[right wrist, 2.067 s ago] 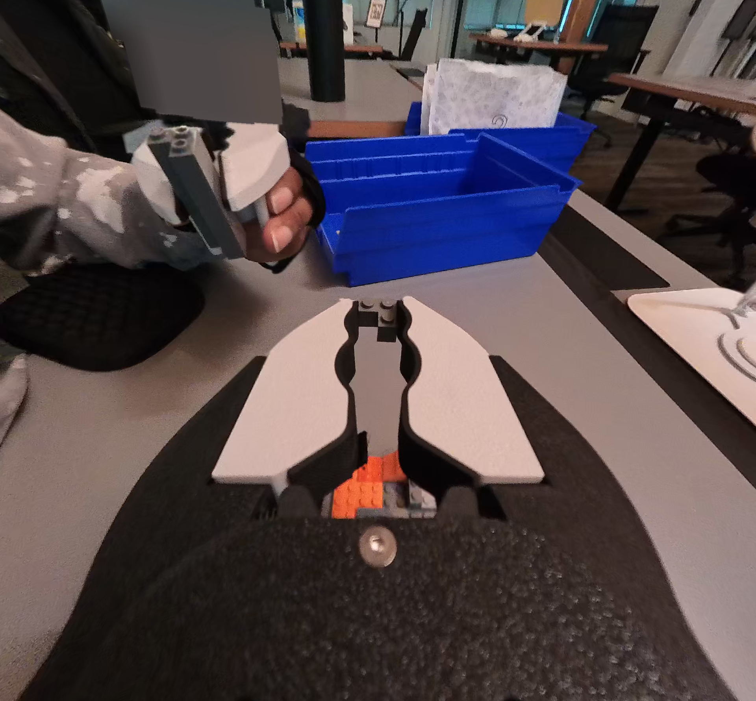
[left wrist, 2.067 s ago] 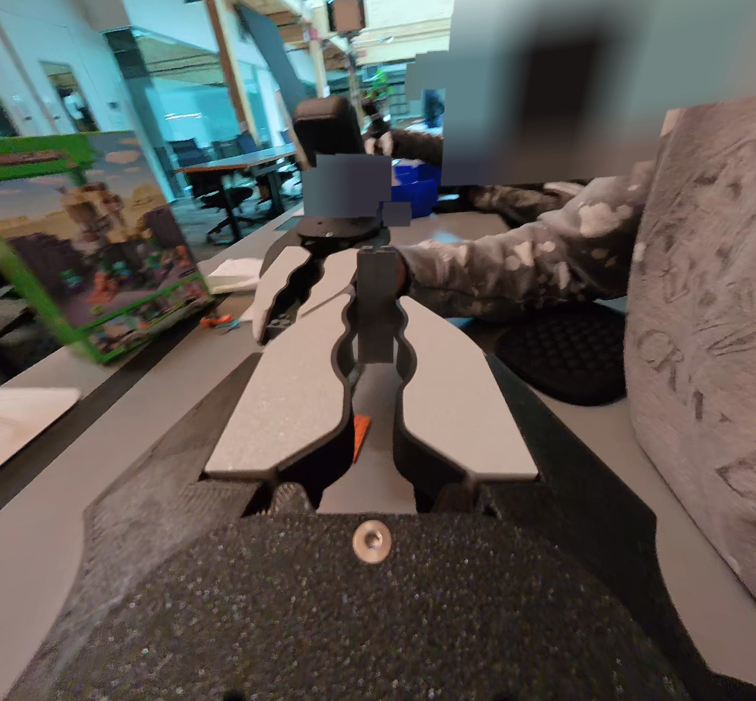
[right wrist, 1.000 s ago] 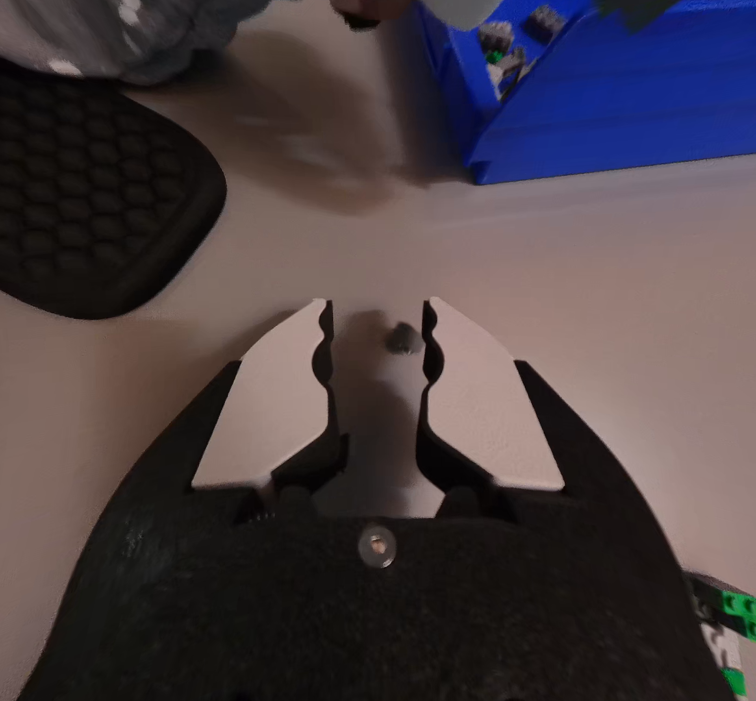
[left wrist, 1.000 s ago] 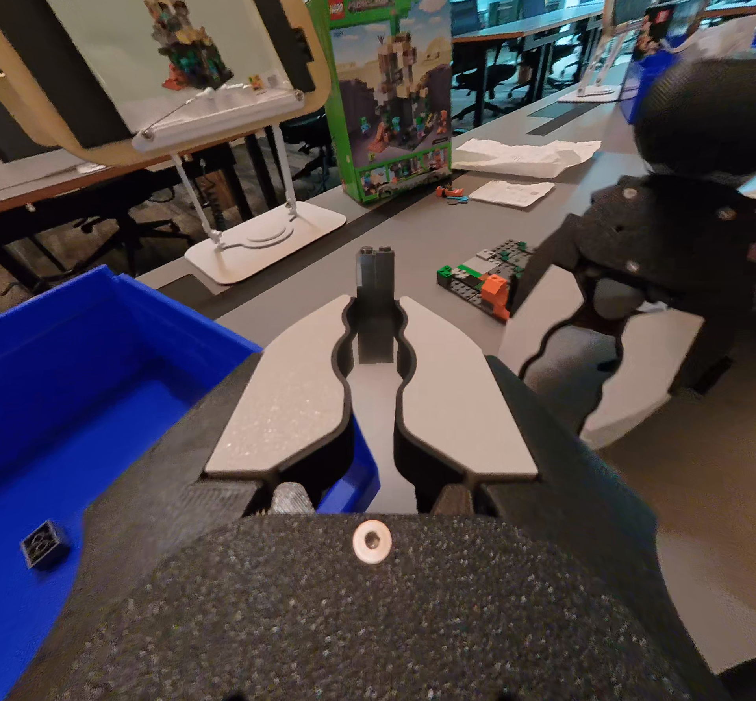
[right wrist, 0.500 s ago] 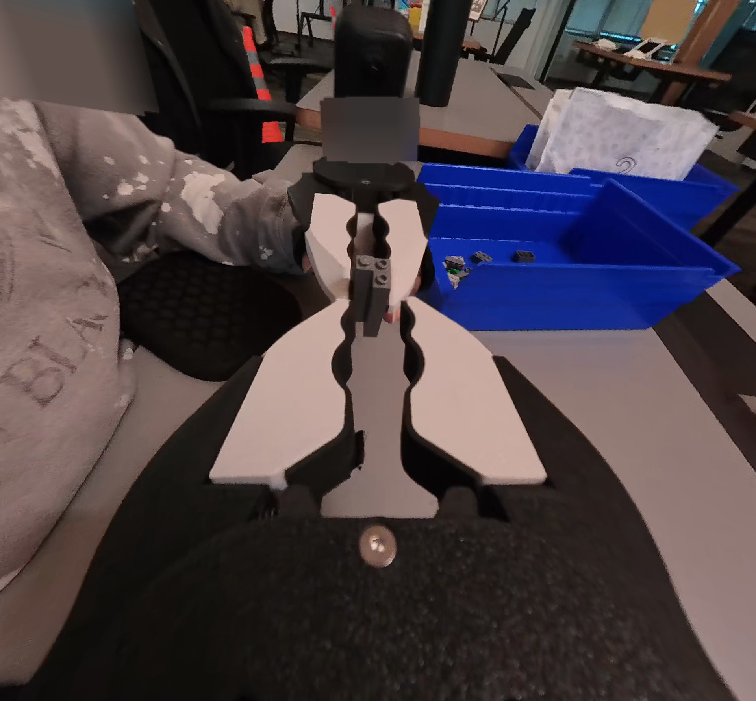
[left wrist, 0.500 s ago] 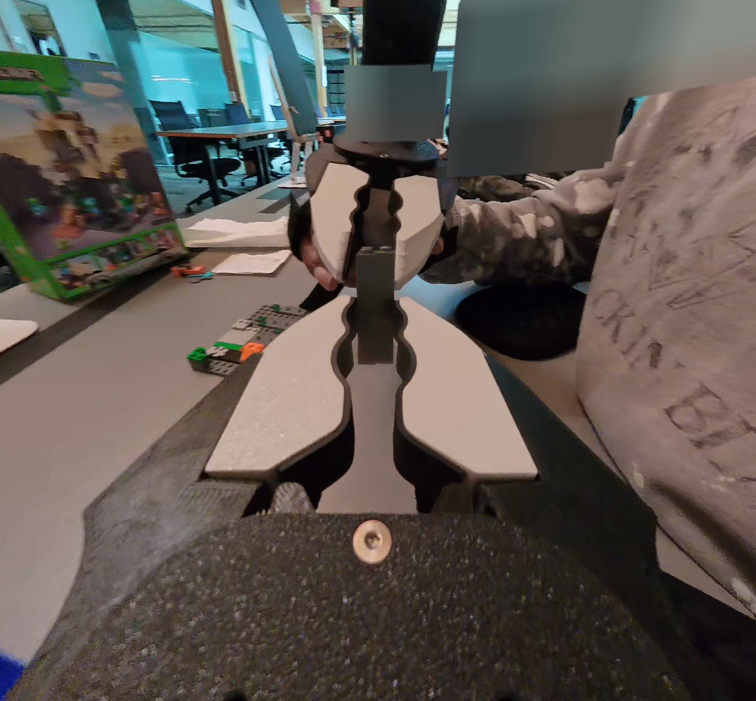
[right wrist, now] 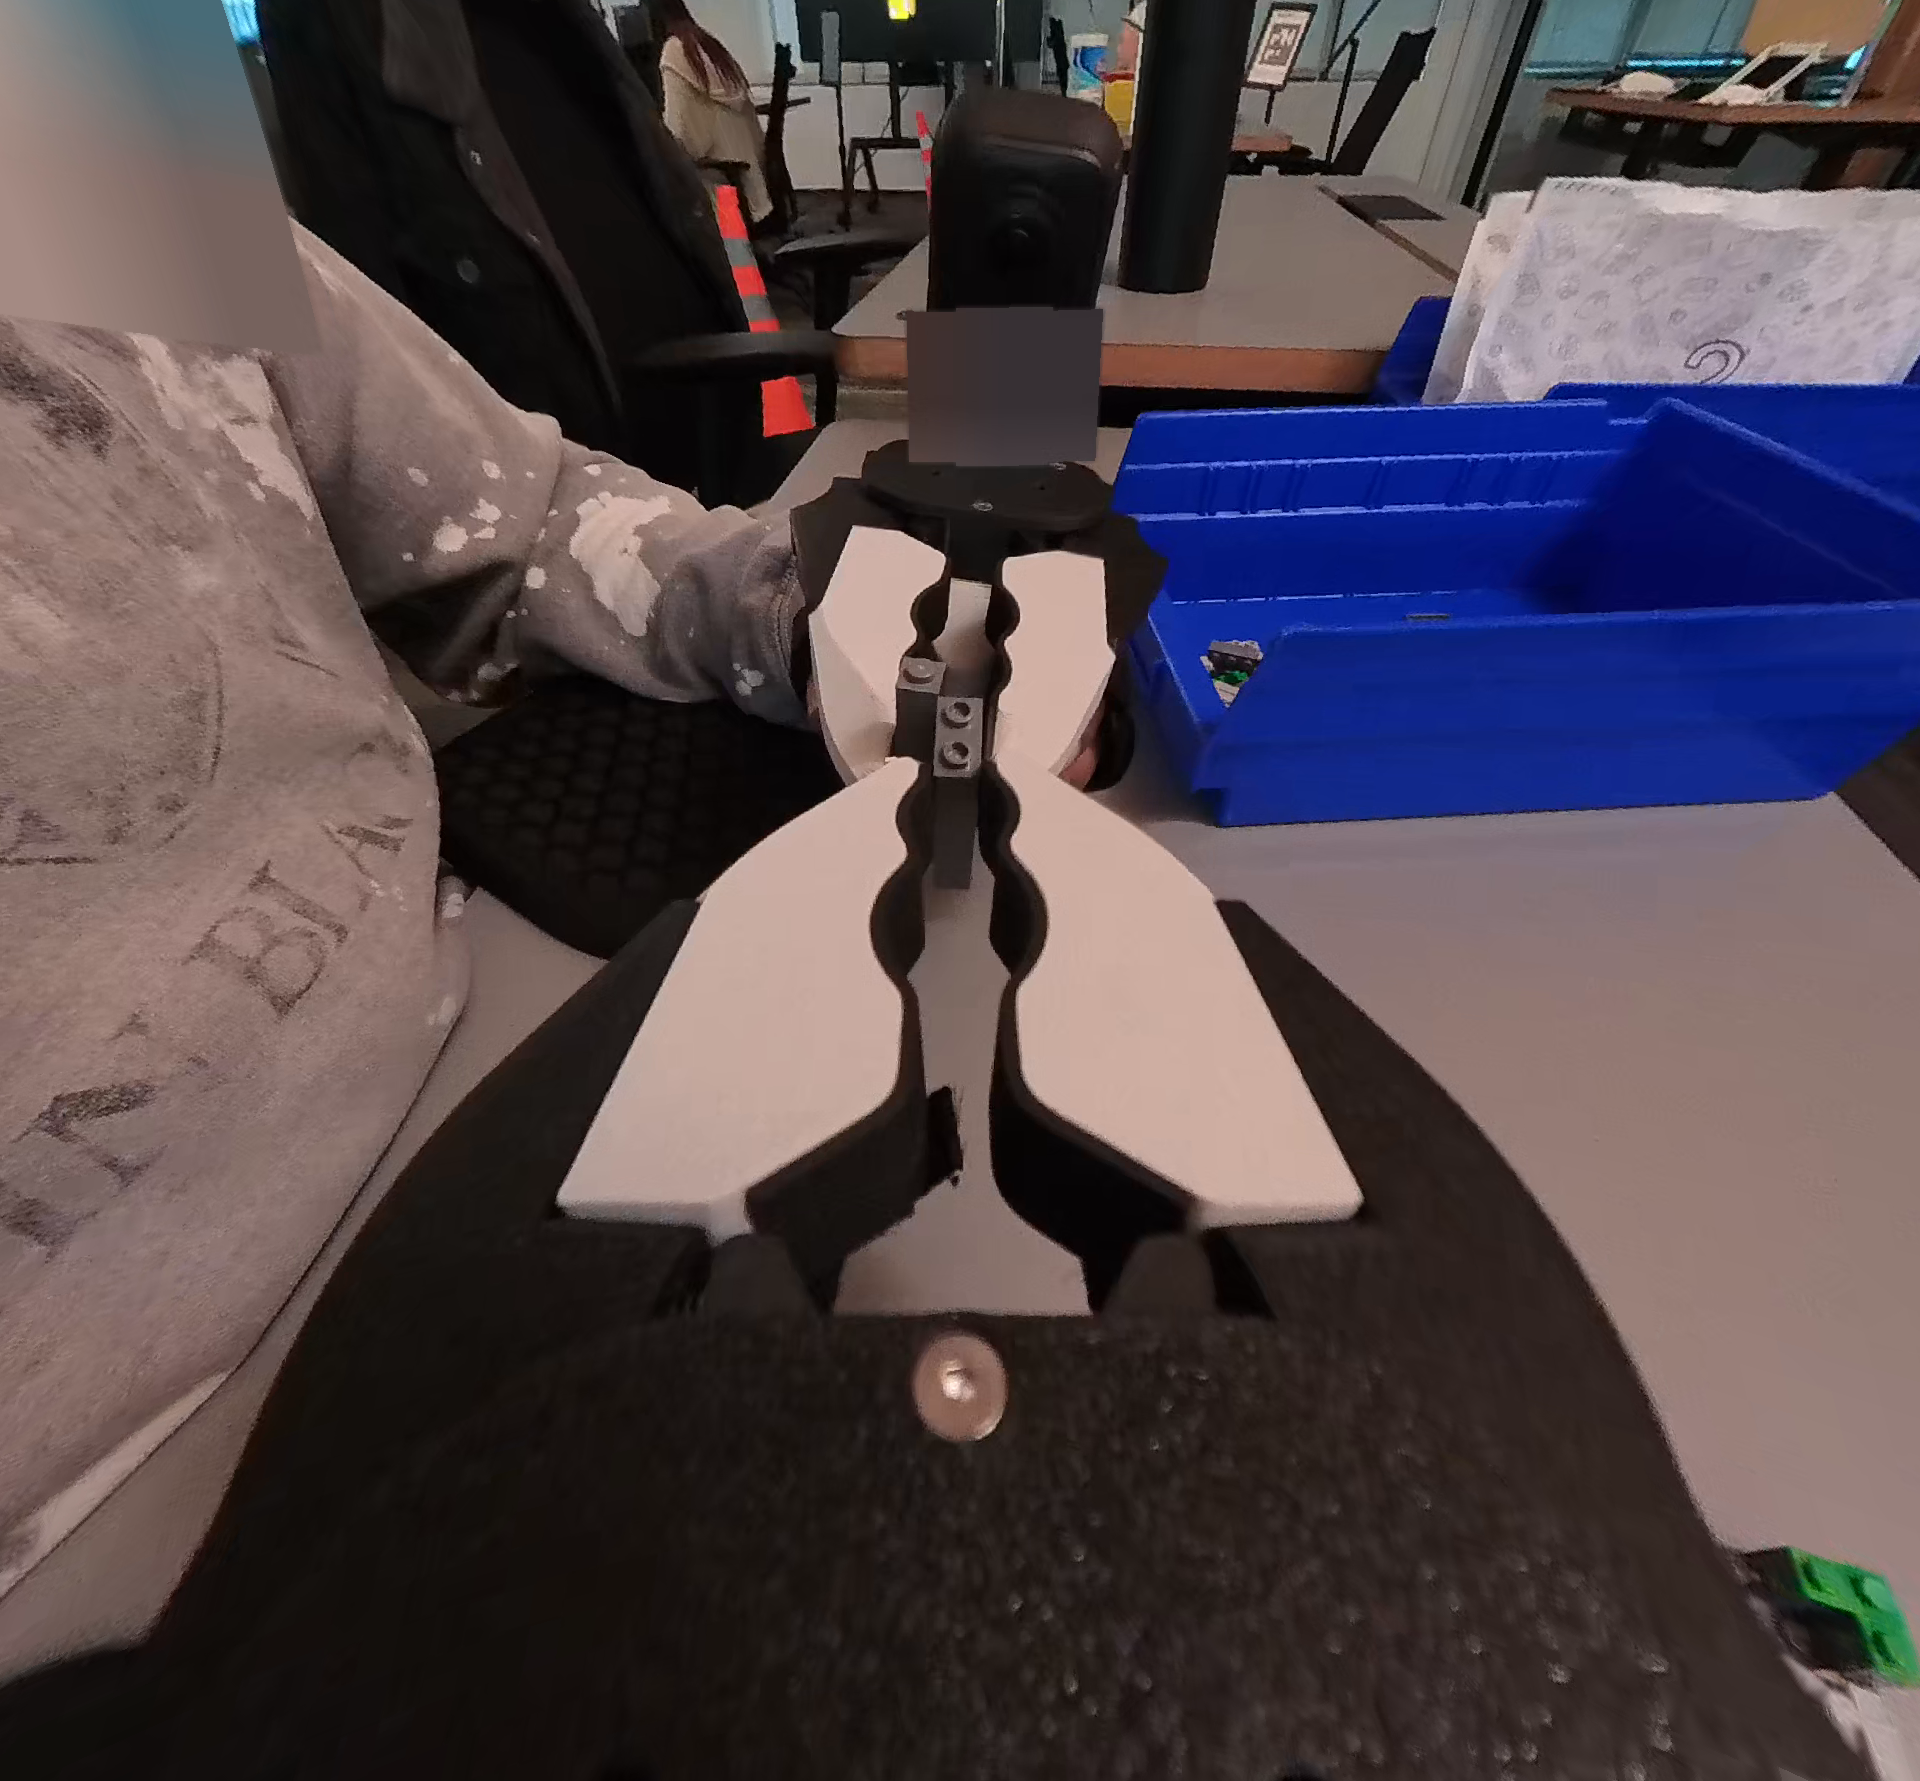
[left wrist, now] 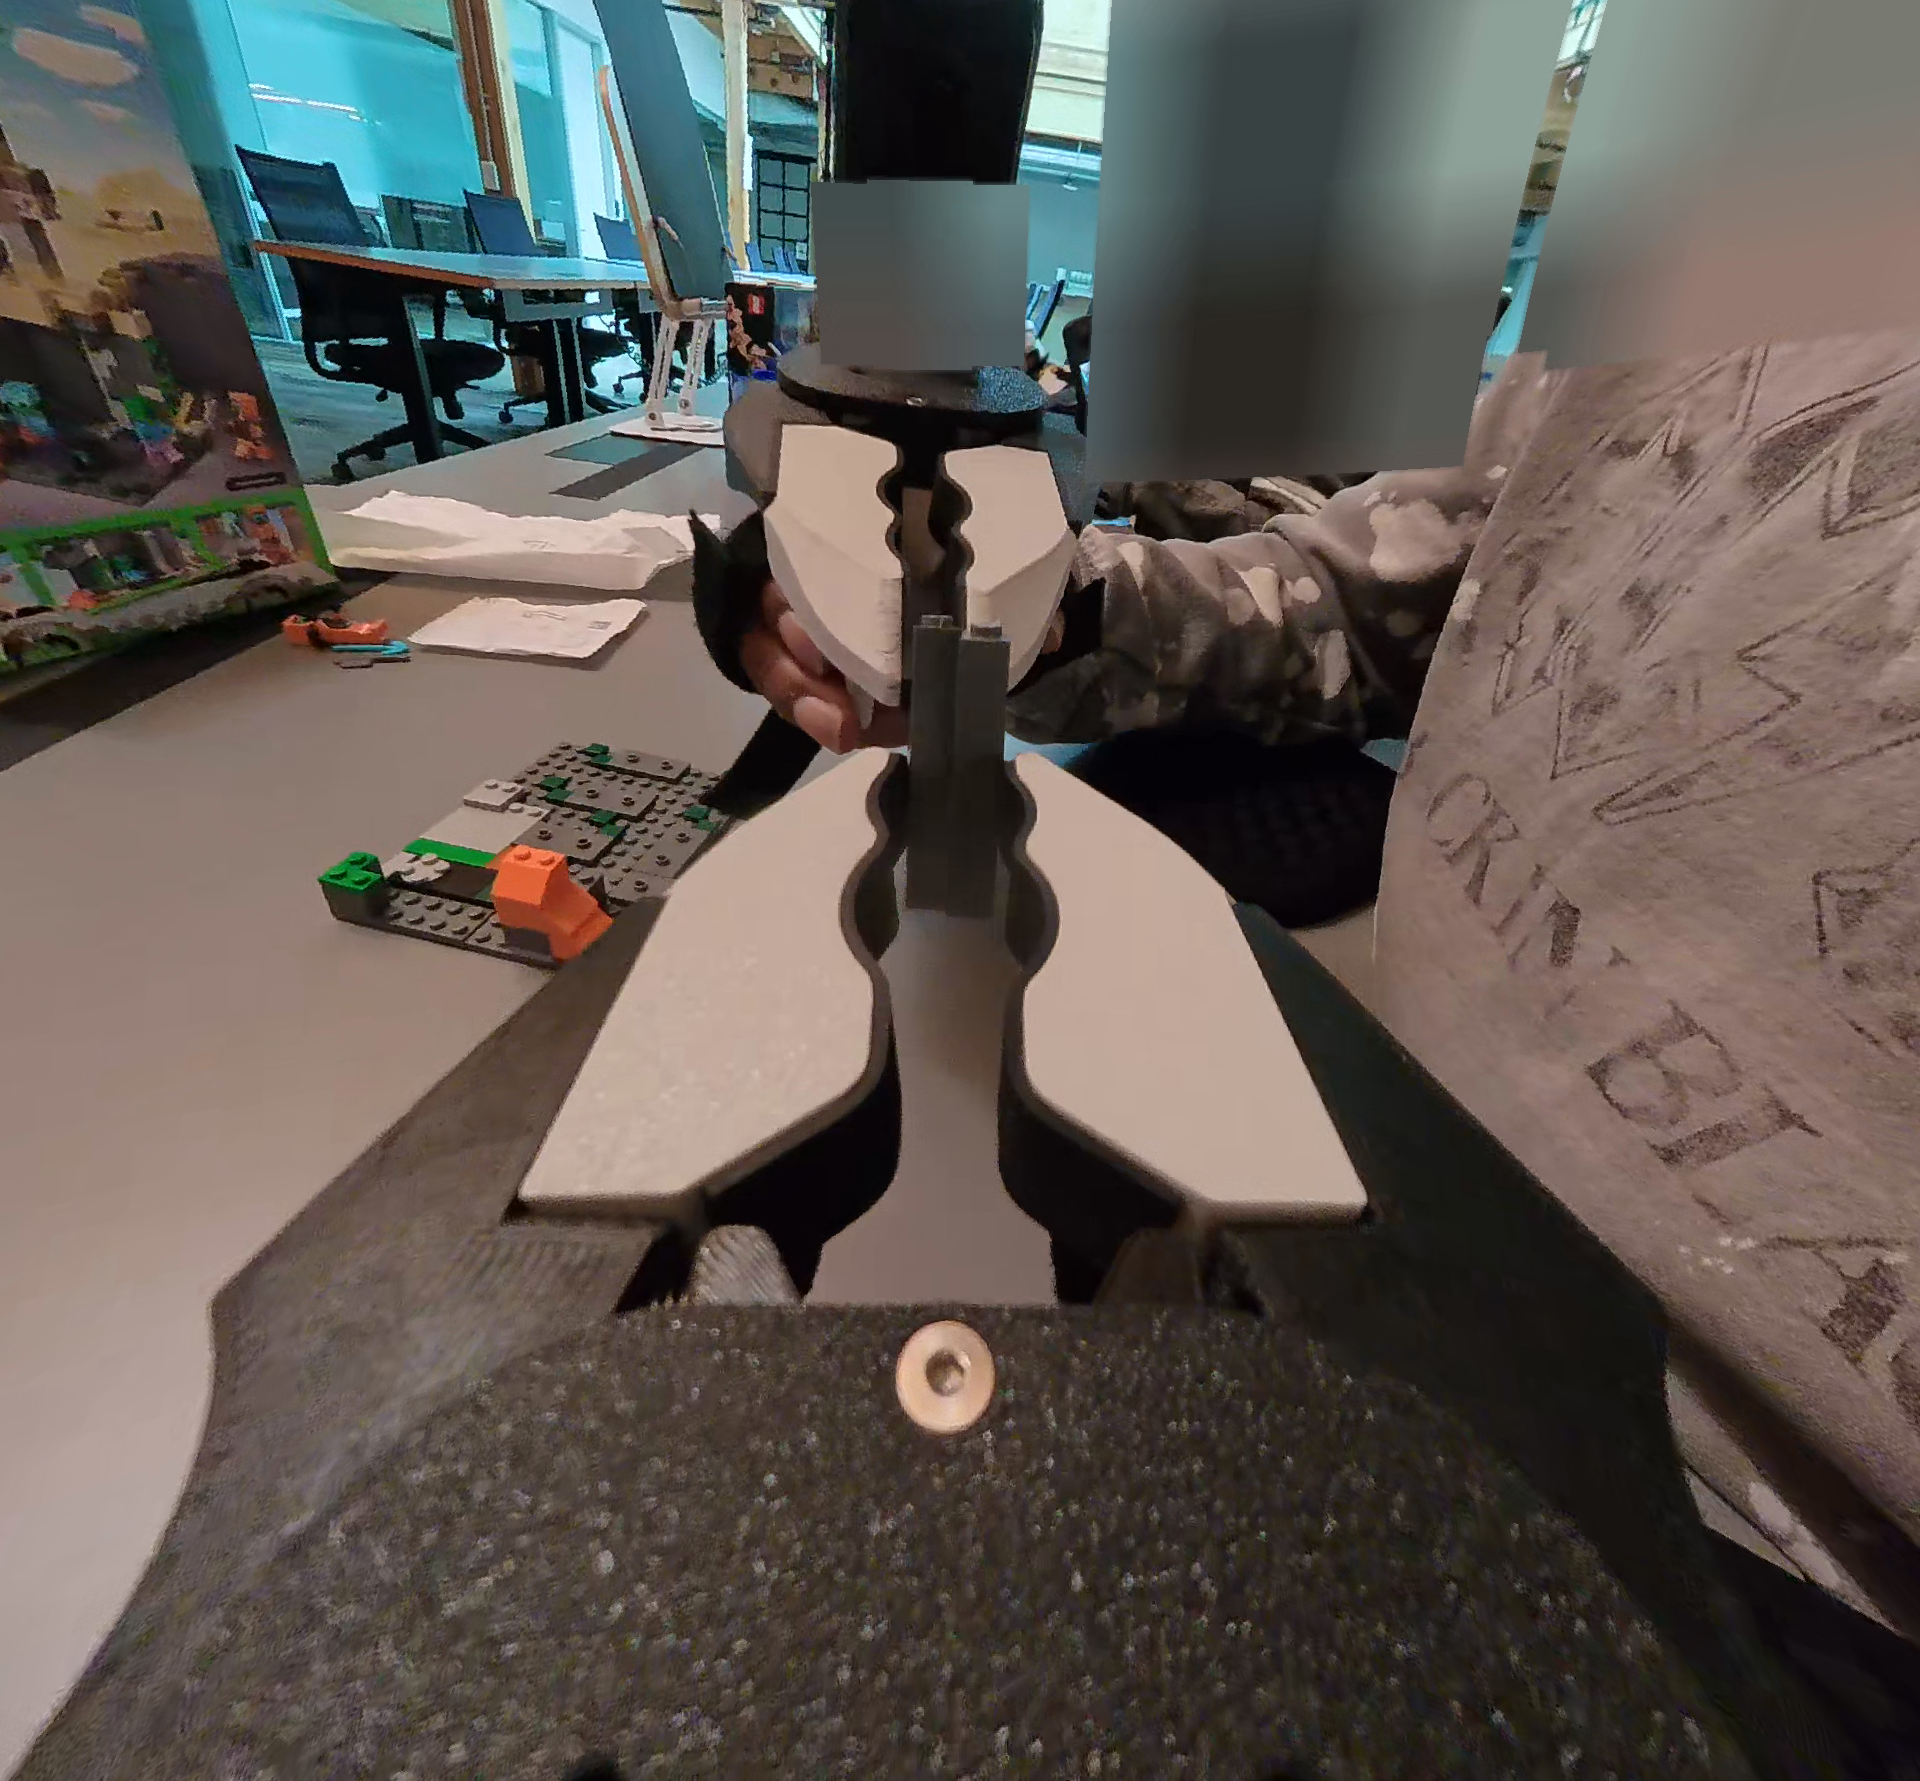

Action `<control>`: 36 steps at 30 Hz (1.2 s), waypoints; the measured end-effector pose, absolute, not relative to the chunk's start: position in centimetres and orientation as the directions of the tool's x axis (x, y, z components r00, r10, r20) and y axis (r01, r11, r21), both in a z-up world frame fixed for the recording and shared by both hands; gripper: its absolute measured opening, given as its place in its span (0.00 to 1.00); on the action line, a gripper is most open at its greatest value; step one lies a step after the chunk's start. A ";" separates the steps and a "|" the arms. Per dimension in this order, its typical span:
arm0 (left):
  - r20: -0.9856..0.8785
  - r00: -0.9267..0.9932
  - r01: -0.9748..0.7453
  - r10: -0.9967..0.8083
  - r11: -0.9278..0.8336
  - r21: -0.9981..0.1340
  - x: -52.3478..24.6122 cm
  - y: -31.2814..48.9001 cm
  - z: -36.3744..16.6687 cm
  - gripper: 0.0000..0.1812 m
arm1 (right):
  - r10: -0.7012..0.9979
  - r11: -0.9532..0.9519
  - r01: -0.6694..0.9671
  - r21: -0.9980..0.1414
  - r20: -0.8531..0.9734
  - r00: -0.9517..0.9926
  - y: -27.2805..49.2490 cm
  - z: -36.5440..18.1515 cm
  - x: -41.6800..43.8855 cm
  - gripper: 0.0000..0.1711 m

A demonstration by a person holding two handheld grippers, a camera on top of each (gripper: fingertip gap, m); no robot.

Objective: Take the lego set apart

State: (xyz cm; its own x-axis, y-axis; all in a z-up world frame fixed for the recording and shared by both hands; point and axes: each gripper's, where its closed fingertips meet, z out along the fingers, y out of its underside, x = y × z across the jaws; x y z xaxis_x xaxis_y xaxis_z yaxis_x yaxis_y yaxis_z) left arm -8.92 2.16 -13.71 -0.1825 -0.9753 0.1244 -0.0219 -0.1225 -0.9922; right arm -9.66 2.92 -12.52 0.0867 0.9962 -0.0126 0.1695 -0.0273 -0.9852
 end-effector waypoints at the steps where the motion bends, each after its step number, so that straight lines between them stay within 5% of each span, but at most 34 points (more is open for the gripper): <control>1: 0.140 -0.187 -0.017 -0.972 -0.140 -0.990 -8.9 2.2 -13.7 0.09 | 0.996 -0.040 0.160 -0.986 -0.027 0.086 3.0 -12.5 -9.6 0.04; 9: 0.276 -0.138 0.072 -0.951 -0.287 -0.955 -10.5 4.9 -12.5 0.05 | 0.970 -0.221 0.111 -0.969 -0.207 0.129 4.8 -12.3 -7.8 0.04; 15: 0.200 0.005 -0.172 -0.980 -0.197 -0.965 -9.2 5.6 -16.4 0.05 | 0.955 -0.287 0.117 -0.951 -0.274 0.114 4.9 -13.3 -7.8 0.04; 25: 0.215 0.033 -0.336 -0.976 -0.213 -0.918 -8.4 5.2 -19.9 0.05 | 0.891 -0.453 0.135 -0.881 -0.441 0.109 5.2 -15.2 -7.6 0.04; 36: 0.319 -0.104 -0.236 -0.942 -0.288 -0.928 -8.4 3.4 -17.5 0.12 | 0.831 -0.556 0.143 -0.819 -0.553 0.062 4.6 -15.8 -8.2 0.04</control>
State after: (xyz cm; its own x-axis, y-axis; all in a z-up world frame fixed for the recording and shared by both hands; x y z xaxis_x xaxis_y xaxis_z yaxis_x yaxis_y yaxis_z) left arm -8.43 3.38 -17.54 -0.1037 -0.9420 0.3191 -0.2364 -0.2883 -0.9279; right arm -8.19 4.58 -15.76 0.0624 0.8307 -0.5533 0.1432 -0.5561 -0.8187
